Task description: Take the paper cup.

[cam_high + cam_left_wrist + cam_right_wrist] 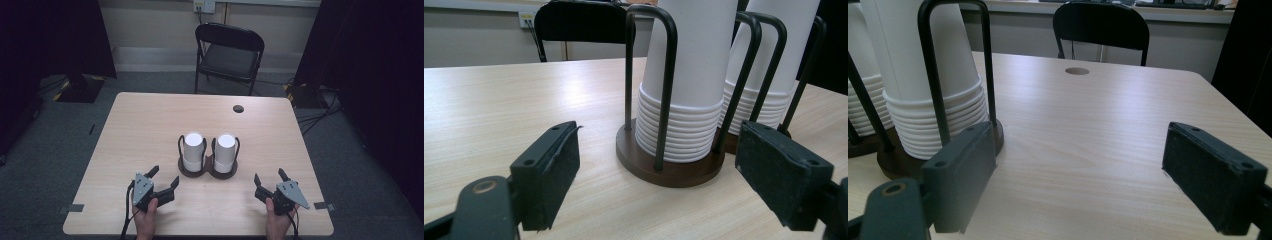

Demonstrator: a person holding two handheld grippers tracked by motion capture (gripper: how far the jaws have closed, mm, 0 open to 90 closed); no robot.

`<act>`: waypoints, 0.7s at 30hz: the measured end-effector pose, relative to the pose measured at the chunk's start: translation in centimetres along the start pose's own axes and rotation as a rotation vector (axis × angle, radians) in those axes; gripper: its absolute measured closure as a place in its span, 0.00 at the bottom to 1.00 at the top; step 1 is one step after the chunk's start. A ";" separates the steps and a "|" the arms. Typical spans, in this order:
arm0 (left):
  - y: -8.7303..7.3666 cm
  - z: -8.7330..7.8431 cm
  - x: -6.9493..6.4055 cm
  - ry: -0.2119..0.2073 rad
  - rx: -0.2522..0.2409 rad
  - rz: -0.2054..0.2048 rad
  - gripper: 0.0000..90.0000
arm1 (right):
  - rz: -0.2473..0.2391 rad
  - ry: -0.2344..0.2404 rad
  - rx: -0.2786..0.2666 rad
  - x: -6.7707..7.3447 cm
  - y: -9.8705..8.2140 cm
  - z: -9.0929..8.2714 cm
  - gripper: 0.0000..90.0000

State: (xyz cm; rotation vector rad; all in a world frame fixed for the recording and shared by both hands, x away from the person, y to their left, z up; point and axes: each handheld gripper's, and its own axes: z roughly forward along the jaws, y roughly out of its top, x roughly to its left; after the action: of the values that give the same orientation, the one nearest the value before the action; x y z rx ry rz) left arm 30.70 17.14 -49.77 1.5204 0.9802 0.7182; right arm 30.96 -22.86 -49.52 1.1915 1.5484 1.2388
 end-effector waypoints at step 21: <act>-0.1 -0.1 -0.1 -0.025 -0.010 0.027 0.19 | 0.011 0.147 0.015 1.2 0.4 0.7 0.22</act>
State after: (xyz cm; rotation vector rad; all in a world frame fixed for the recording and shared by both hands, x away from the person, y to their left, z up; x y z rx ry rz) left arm 30.51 17.12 -49.78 1.5329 0.9379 0.7210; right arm 31.40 -21.53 -49.25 1.1406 1.6622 1.3499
